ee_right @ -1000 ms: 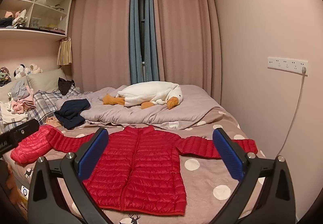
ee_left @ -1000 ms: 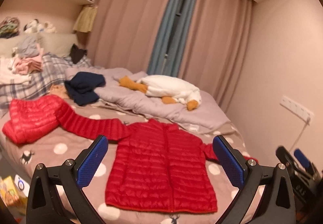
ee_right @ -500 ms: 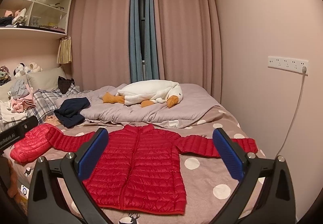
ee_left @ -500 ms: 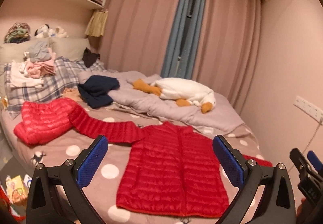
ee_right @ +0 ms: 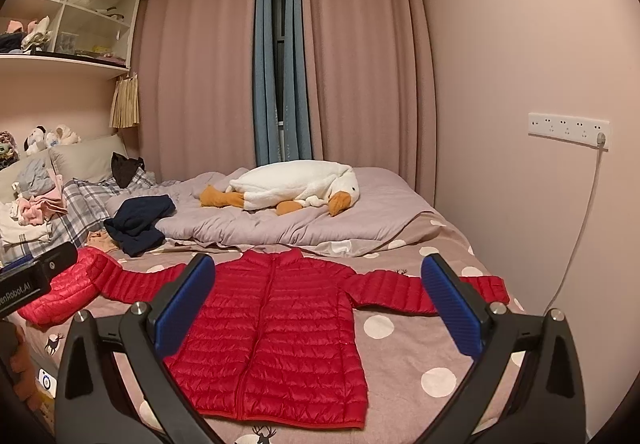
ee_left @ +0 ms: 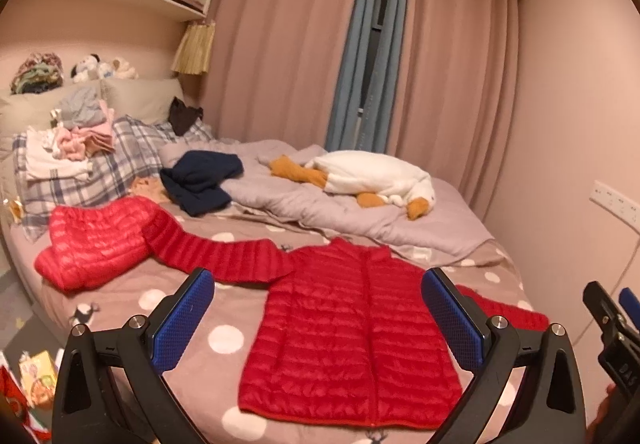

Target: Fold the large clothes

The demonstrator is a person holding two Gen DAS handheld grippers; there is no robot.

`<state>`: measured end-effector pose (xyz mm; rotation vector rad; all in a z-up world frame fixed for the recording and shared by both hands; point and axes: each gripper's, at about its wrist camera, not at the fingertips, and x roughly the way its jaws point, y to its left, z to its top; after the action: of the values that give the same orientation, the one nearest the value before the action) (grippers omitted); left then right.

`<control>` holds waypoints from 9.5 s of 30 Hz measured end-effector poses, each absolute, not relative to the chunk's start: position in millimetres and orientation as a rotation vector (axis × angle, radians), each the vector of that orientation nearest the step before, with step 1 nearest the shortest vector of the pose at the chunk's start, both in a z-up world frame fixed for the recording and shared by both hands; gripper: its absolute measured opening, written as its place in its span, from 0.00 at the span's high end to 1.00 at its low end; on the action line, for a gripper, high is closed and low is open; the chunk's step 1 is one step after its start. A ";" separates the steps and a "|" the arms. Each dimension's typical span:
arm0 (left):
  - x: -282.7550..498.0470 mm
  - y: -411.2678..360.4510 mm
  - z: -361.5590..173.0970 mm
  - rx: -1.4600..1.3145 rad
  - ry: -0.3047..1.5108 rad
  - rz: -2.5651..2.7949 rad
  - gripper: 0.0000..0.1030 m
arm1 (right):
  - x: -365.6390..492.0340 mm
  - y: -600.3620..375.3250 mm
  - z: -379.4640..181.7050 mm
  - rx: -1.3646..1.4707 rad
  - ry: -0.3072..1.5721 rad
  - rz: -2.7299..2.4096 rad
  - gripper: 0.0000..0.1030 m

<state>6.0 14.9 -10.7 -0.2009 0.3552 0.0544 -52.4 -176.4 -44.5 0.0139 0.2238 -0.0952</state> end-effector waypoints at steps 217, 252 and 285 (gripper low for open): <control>249.2 90.1 -113.9 -0.073 0.573 0.291 0.95 | 270.8 -262.6 -266.4 0.162 0.910 -0.245 0.85; 231.7 -14.0 -132.5 -0.137 0.626 0.106 0.15 | 153.1 -236.6 -156.2 0.021 0.694 -0.151 0.77; 259.1 45.2 -191.9 -0.024 0.671 0.222 0.15 | 284.7 -252.8 -233.3 0.057 0.808 -0.207 0.94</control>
<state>259.1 45.2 -191.9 -0.0237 0.6707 0.2220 284.7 -252.8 -233.3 0.0569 0.8078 -0.2075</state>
